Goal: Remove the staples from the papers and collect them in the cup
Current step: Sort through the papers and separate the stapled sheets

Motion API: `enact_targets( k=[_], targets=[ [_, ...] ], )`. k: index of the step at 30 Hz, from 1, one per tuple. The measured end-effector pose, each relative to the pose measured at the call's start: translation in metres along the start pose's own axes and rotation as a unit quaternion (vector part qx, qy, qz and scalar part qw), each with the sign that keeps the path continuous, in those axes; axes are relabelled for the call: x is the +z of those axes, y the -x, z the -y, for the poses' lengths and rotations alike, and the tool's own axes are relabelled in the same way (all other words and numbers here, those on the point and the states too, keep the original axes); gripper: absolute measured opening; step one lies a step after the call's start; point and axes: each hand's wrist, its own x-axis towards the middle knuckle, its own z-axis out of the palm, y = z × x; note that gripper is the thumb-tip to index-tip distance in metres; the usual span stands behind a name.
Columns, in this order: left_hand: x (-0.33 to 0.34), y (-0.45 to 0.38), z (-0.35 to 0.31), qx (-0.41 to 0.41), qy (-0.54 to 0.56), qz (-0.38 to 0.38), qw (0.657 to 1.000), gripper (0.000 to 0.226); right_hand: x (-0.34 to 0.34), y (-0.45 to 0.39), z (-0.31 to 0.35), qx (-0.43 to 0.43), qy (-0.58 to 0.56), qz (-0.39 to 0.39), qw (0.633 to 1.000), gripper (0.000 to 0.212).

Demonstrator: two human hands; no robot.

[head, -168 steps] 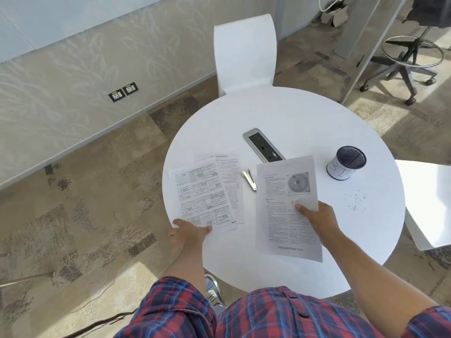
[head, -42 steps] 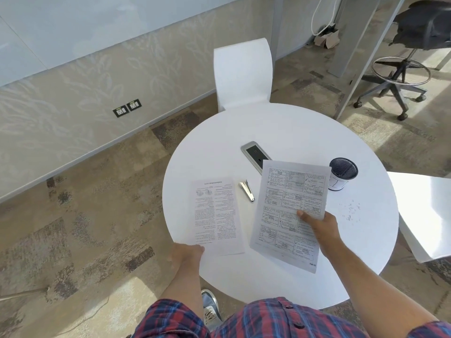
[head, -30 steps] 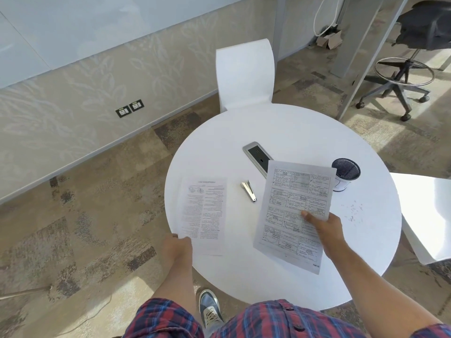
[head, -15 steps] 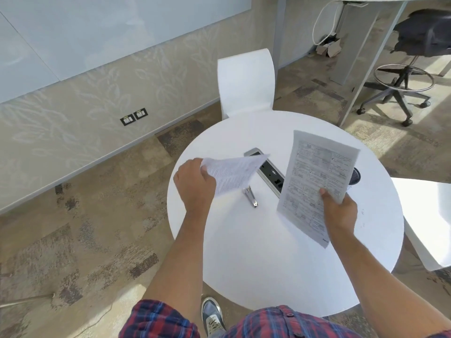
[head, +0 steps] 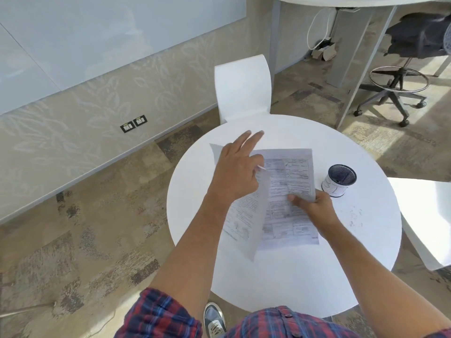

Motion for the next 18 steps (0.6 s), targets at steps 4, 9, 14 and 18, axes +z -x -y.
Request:
enact_targets(
  k=[4, 9, 14, 18],
  targets=[
    [0.006, -0.005, -0.014, -0.027, 0.027, 0.013, 0.999, 0.023, 0.003, 0.005, -0.002, 0.023, -0.029, 0.059, 0.998, 0.017],
    [0.013, -0.007, -0.025, -0.056, 0.039, -0.022, 0.997, 0.026, 0.005, 0.007, -0.012, 0.012, 0.001, 0.077, 0.997, 0.019],
    [0.02, -0.006, -0.028, -0.066, 0.066, -0.063, 0.994, 0.023, 0.008, 0.011, -0.015, 0.009, -0.053, 0.099, 0.994, 0.023],
    [0.022, -0.005, -0.03, -0.067, 0.08, -0.097, 0.99, 0.017, 0.01, 0.016, -0.02, 0.0, -0.094, 0.152, 0.984, 0.076]
  ],
)
